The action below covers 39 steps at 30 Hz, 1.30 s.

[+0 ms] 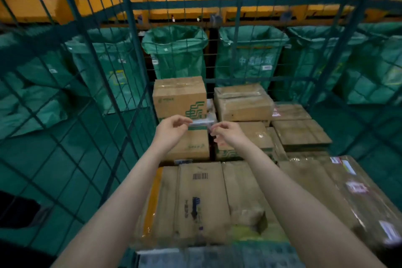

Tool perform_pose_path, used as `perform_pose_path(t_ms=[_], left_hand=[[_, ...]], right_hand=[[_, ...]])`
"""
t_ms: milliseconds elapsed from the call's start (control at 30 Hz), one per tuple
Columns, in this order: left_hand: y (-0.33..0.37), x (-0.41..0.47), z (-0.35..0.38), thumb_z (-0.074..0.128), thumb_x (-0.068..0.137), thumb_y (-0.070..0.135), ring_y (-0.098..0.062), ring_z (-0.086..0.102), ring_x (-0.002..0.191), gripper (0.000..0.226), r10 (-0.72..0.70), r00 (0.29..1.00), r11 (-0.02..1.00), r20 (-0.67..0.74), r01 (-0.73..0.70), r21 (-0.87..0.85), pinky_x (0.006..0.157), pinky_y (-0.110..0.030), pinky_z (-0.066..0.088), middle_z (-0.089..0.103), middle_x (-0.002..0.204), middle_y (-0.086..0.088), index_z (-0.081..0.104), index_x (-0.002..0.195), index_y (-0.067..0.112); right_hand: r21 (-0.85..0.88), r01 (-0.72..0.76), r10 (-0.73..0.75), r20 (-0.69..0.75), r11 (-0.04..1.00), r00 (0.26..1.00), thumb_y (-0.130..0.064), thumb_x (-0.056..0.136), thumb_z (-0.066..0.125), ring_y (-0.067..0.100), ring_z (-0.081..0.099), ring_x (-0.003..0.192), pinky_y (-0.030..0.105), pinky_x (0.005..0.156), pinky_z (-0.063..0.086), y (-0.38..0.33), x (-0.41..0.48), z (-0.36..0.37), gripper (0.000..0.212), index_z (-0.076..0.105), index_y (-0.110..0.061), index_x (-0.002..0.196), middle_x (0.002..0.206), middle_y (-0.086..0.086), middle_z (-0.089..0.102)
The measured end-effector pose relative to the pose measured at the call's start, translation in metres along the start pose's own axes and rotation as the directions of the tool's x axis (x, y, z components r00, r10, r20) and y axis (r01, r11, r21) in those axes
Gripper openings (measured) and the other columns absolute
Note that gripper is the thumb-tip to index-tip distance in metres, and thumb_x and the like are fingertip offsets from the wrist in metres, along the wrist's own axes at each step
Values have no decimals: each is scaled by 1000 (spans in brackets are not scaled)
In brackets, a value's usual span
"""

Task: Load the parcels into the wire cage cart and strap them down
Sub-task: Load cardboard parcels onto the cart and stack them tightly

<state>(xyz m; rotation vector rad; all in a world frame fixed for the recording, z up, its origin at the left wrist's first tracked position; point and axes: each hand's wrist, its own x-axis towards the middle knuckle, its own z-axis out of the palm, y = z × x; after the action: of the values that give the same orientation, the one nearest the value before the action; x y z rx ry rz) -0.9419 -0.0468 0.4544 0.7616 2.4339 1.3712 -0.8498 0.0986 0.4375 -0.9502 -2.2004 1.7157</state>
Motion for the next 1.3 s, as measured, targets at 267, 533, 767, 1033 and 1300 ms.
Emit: perform_pose_path(t_ms=[267, 533, 767, 1033, 1300], left_hand=[[2, -54, 27, 51, 95, 12, -13, 55, 108, 18, 47, 977, 999, 206, -49, 7, 83, -24, 39, 64, 112, 0, 67, 96, 21], [27, -99, 78, 50, 95, 11, -13, 54, 102, 19, 123, 920, 992, 372, -128, -10, 85, -25, 41, 63, 107, 1, 65, 92, 23], [54, -149, 129, 49, 95, 10, -11, 52, 101, 20, 169, 832, 984, 528, -173, -43, 83, -22, 38, 60, 106, 2, 67, 100, 16], [74, -241, 216, 50, 93, 2, -15, 56, 101, 23, 180, 710, 979, 680, -196, -54, 82, -18, 38, 62, 104, -4, 67, 107, 6], [95, -339, 294, 50, 91, -1, -13, 56, 89, 22, 221, 557, 965, 801, -243, -97, 75, -22, 41, 62, 95, -4, 68, 101, 6]], right_hand=[[123, -142, 158, -133, 982, 978, -16, 96, 50, 15, 63, 79, 19, 53, 44, 44, -88, -6, 16, 62, -11, 104, 95, 3, 64], [124, -188, 220, -340, 974, 915, -17, 93, 50, 10, 59, 69, 24, 59, 45, 81, -154, -47, 15, 64, -18, 96, 89, -2, 66], [218, -232, 307, -435, 948, 847, -10, 90, 50, 12, 52, 57, 20, 49, 36, 119, -217, -92, 16, 63, -14, 98, 80, 0, 61], [365, -351, 500, -500, 862, 708, -12, 91, 52, 13, 56, 63, 15, 41, 40, 200, -327, -143, 17, 65, -14, 101, 83, 2, 62], [461, -358, 577, -545, 812, 608, -13, 92, 49, 11, 55, 63, 24, 59, 43, 259, -438, -180, 13, 61, -17, 95, 83, 0, 61]])
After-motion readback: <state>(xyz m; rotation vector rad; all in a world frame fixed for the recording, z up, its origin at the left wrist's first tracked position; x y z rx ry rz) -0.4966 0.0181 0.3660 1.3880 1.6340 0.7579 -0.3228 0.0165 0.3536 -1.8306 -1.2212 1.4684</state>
